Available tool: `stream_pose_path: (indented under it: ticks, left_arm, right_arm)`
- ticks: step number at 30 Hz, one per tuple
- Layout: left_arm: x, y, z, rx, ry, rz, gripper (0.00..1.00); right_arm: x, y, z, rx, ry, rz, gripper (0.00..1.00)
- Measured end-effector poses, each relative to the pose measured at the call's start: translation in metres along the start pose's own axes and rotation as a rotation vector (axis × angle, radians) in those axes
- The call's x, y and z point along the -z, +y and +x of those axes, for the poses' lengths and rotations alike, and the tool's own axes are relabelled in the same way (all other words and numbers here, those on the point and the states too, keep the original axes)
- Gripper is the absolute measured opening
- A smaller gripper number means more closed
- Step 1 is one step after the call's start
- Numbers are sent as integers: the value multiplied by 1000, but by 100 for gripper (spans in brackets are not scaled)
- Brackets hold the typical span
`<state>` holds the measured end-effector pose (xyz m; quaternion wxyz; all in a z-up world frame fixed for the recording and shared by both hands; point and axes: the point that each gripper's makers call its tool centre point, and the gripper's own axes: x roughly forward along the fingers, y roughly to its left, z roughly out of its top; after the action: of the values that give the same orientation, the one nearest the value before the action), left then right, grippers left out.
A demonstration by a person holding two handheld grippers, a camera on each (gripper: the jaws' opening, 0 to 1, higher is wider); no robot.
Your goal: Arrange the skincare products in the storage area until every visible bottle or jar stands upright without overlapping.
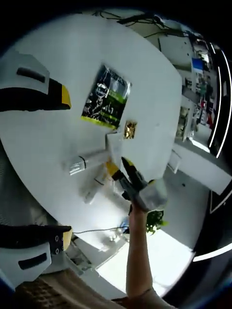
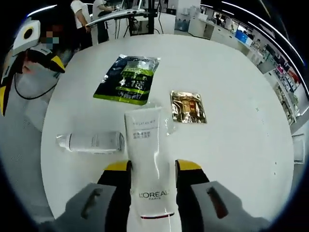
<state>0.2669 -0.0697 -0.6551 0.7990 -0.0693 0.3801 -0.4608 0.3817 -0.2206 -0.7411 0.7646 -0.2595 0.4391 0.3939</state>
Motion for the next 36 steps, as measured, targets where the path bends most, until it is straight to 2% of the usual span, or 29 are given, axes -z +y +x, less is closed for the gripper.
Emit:
stream_pose_path:
  ticks: [6,7,15,18,24,31,36]
  left_arm:
    - [-4,-1,3,11,-1,8,97]
    - [-5,-1,3,10,-5,8,97]
    - [-7,-1,1,8,-5,13,97]
    - [-10,-2,0,4,-14,7,97]
    - [-20,-7,-3,6,-27,22,97]
    - [-32,-17,-7,13,-62,29,97]
    - [-45,-30,-8,33,-108,13,97]
  right_arm:
    - [-1,1,11,-30,58,-101,33]
    - [1,1,11,-28,88,-117,33]
    - [2,1,10,-28,58,-114,30]
    - [0,-1,10,1,48,-89,29]
    - [-1,0,7,31,40,-112,28]
    - [-16,-8,-25,141,-104,-57,28]
    - [-18,-9,-52,217,-195,-1,27]
